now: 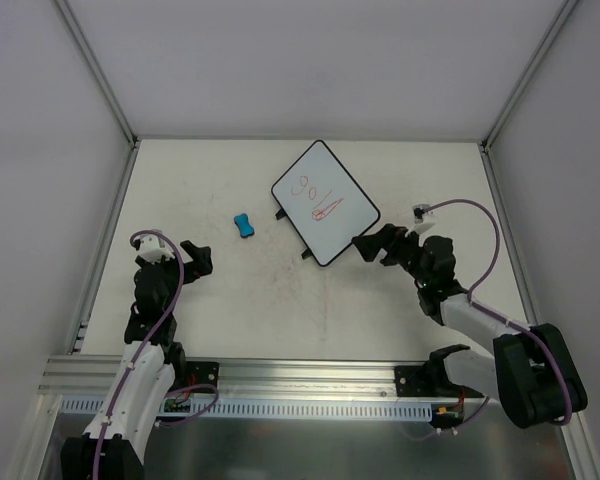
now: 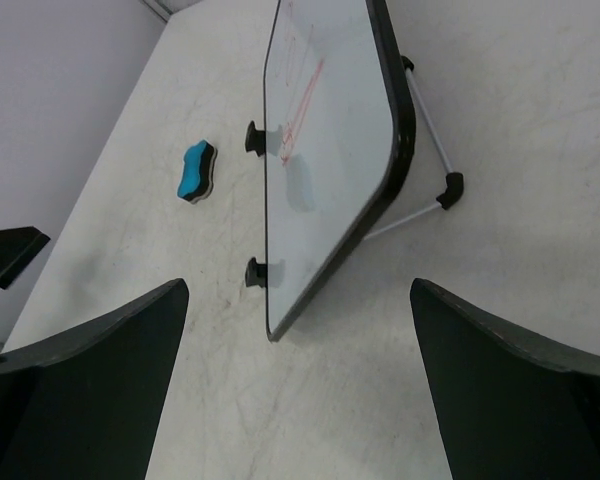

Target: Erase the whiteboard

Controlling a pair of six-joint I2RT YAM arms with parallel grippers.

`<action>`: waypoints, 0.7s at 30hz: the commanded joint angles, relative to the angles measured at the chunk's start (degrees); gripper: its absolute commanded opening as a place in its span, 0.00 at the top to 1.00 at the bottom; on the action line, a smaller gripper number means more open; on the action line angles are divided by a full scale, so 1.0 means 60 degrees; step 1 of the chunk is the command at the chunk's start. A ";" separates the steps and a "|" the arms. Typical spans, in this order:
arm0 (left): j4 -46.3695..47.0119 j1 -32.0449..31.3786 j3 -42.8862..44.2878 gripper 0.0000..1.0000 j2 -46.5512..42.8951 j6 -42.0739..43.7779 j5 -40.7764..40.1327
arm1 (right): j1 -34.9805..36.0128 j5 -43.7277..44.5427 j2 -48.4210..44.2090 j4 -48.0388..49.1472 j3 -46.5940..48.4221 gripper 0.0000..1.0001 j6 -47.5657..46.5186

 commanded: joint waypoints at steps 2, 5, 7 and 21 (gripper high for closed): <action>0.0379 0.0053 0.0103 0.01 -0.0049 -0.0076 0.0185 | 0.0017 -0.0321 0.0803 0.1466 0.0960 0.03 0.0433; 0.0379 0.0053 0.0103 0.01 -0.0005 -0.0032 0.0243 | 0.0032 -0.0410 0.1491 0.1920 0.1342 0.03 0.0712; 0.0379 0.0053 0.0132 0.01 0.0024 -0.0017 0.0243 | 0.0032 -0.0366 0.1801 0.2244 0.1430 0.03 0.0887; 0.0379 0.0053 0.0176 0.01 0.0053 0.0056 0.0448 | -0.0114 -0.1053 0.4159 0.5319 0.1503 0.28 0.2087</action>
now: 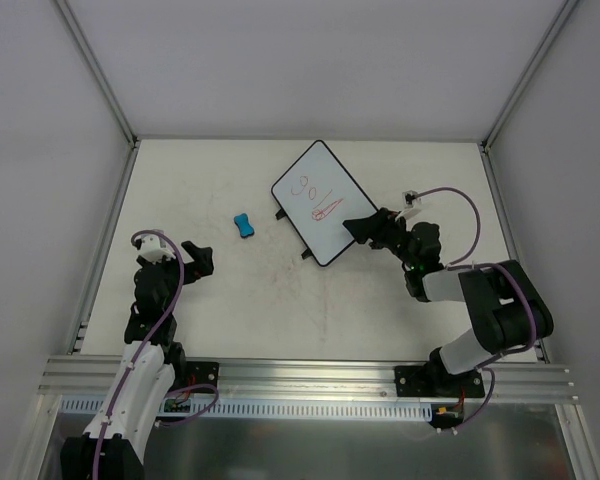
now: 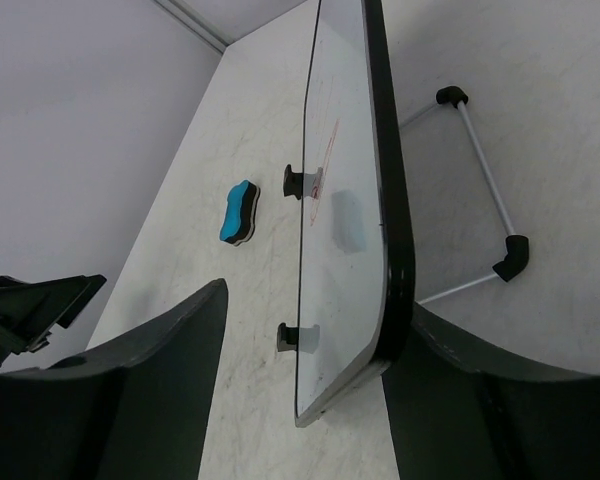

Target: Erase the whiteboard

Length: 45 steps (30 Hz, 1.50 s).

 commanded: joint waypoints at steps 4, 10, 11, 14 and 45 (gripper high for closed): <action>0.0426 0.0049 0.0206 0.01 -0.0016 -0.0123 0.0018 | -0.0108 -0.0548 0.0899 0.2015 0.0462 0.49 0.0640; 0.1114 0.0049 0.0220 0.01 0.0423 -0.0724 0.0368 | -0.0195 0.0037 0.0695 0.2030 0.0082 0.55 0.0494; 0.1202 0.0049 0.0235 0.01 0.0510 -0.0782 0.0412 | -0.0210 0.0067 0.0680 0.2029 0.0038 0.55 0.0508; 0.1597 0.0049 0.0162 0.01 0.0804 -0.1396 0.0267 | -0.0254 0.0038 0.0680 0.2029 0.0008 0.59 0.0538; 0.0323 -0.0024 0.3986 0.01 0.5140 -0.2218 0.1394 | -0.0327 -0.0080 0.1735 0.2762 0.0081 0.90 0.1592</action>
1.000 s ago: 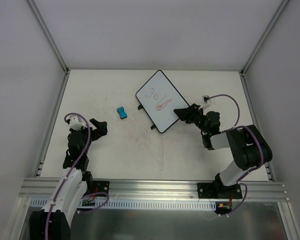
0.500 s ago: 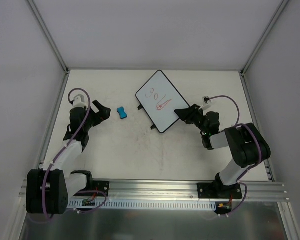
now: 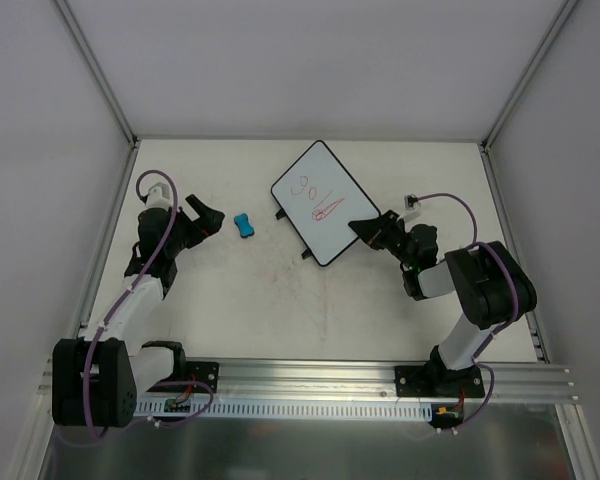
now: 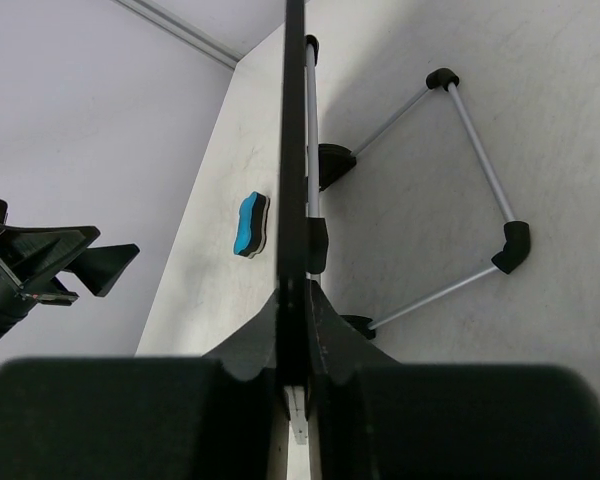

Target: Erase the whiteboard

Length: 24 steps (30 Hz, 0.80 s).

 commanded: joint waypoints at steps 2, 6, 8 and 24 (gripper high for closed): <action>0.0273 -0.0017 0.0160 0.01 -0.0244 -0.0065 0.0235 | -0.0069 0.0063 0.0026 0.0991 0.0049 0.99 -0.0043; 0.0318 -0.0017 0.0364 0.01 0.0179 0.0213 0.0894 | -0.0069 -0.0011 -0.0032 0.0977 0.0063 1.00 -0.0102; 0.0157 -0.0017 0.0525 0.01 0.0429 0.0287 0.1174 | -0.0069 -0.0011 -0.0032 0.0977 0.0063 1.00 -0.0087; -0.5785 -0.2170 0.6028 0.06 0.4936 0.1797 -0.2164 | -0.0054 -0.0114 -0.0076 0.1109 0.0049 1.00 -0.0190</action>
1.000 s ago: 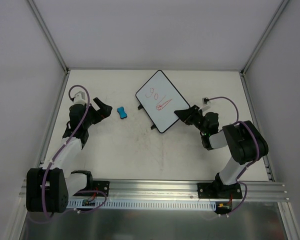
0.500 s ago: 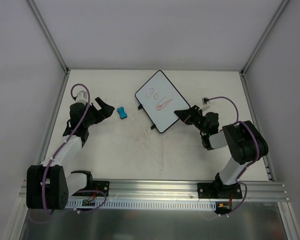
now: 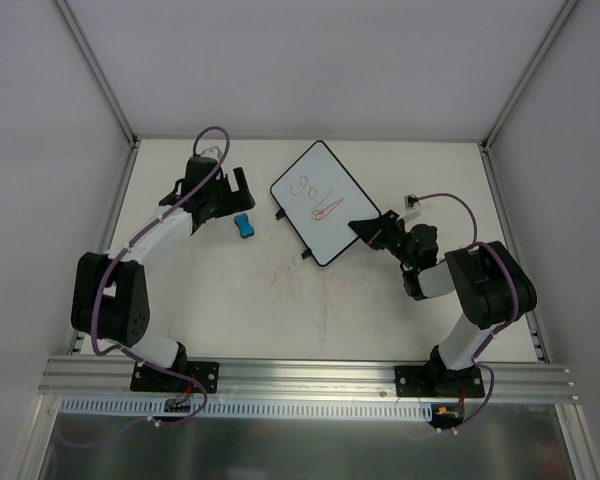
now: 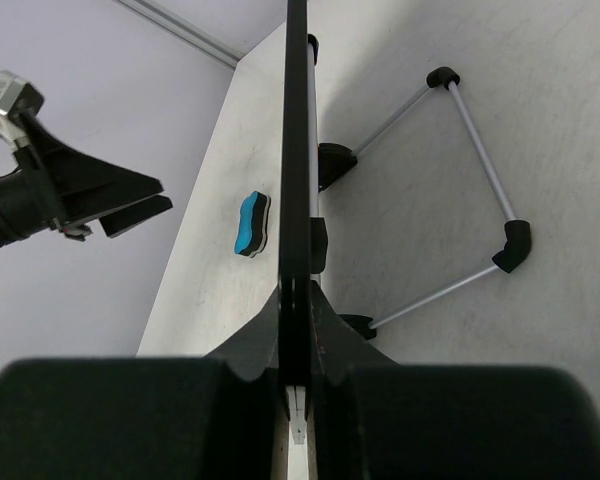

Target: Erase the whiteboard

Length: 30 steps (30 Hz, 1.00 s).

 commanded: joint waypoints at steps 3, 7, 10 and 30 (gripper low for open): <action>-0.2729 -0.0127 0.1550 0.04 0.1569 -0.0306 -0.1167 | -0.0065 -0.0081 -0.0106 0.1079 0.0049 1.00 -0.0255; -0.2760 -0.0141 0.1698 0.04 0.1923 -0.0835 -0.0845 | -0.0050 -0.0081 -0.0120 0.1079 0.0034 1.00 -0.0255; -0.2760 -0.0127 0.1830 0.08 0.2201 -0.1128 -0.0582 | -0.0065 -0.0110 -0.0106 0.1079 0.0063 1.00 -0.0226; -0.3551 -0.0317 0.3162 0.23 0.3872 -0.1818 -0.0860 | 0.0038 -0.0374 -0.0076 0.1109 0.0181 1.00 -0.0270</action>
